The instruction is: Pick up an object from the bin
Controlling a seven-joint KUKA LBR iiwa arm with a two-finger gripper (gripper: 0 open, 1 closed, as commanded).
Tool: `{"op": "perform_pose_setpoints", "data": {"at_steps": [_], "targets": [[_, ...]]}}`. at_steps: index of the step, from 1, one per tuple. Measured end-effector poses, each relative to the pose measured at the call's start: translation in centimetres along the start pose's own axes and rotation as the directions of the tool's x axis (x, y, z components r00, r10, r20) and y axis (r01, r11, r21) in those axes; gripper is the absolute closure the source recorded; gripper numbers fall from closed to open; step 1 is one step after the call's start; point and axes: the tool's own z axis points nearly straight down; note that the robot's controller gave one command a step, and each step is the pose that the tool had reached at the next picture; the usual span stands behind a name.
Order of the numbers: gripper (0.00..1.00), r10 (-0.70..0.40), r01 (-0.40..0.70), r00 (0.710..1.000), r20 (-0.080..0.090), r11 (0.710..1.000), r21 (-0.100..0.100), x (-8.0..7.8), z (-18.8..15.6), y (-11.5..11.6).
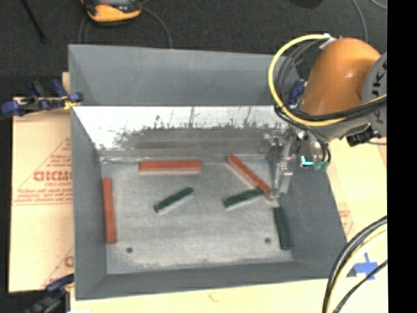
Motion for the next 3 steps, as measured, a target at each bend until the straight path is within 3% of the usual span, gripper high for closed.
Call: {"op": "perform_pose_setpoints", "data": {"at_steps": [1,2,3], "targets": [[0.0,-0.002,0.002,1.0,0.007,1.0,0.001,-0.2,-0.5,0.0],[0.0,0.002,-0.003,1.0,0.017,1.0,0.002,-0.1,3.5,1.1],[0.0,0.13,-0.13,0.992,0.009,0.992,-0.002,2.1,9.1,1.5]]}}
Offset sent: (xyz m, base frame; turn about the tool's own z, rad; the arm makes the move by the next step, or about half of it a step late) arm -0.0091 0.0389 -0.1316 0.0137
